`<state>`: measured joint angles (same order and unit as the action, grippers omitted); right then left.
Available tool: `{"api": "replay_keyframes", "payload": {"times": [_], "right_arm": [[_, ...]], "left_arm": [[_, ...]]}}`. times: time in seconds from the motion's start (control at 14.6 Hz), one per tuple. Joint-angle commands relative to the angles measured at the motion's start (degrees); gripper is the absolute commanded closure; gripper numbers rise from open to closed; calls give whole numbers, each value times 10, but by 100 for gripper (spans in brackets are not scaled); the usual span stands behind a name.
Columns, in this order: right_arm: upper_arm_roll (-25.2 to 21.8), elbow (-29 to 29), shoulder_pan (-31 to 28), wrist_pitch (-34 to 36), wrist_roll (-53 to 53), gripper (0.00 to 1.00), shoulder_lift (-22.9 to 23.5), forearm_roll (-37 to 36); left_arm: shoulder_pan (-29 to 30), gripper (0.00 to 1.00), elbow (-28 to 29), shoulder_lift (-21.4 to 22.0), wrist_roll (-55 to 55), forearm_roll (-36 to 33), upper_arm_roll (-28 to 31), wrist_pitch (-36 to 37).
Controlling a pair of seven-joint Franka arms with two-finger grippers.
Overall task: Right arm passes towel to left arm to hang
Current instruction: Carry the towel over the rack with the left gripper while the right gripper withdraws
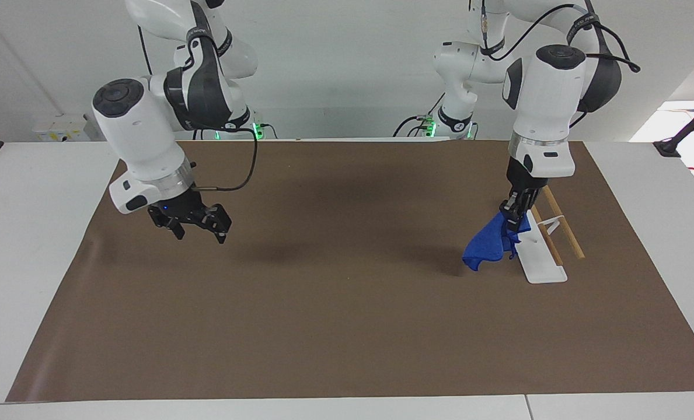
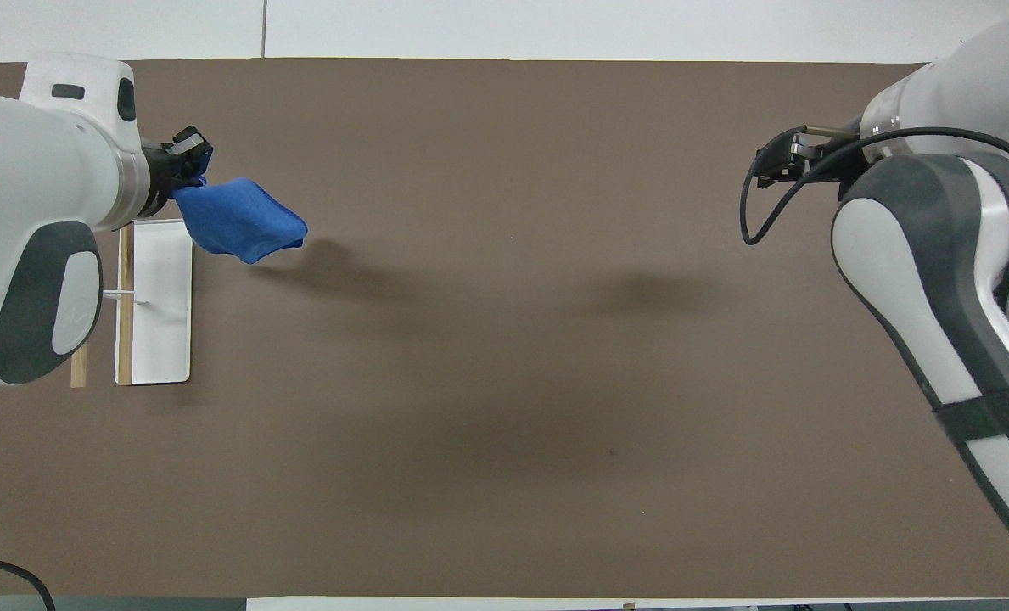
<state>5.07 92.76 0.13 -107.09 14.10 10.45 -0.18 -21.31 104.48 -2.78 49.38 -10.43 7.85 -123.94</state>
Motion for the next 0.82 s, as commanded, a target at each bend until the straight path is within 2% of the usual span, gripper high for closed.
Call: {"api": "replay_keyframes", "payload": {"times": [0.0,0.27,0.41,0.76], "right_arm": [[6,6,-21,62,-35,0,-55,-19],[6,4,-40,162,-65,0,-117,-10],[6,-5,-48,203,-65,0,-120,-8],[5,7,-50,214,-53,0,-127,16]], "left_arm": [[0,100,34,27,-18,-28,2,6],[8,100,61,40,90,-34,3,6],[28,100,64,45,95,-56,2,1],[84,100,163,108,98,-58,2,-73]]}}
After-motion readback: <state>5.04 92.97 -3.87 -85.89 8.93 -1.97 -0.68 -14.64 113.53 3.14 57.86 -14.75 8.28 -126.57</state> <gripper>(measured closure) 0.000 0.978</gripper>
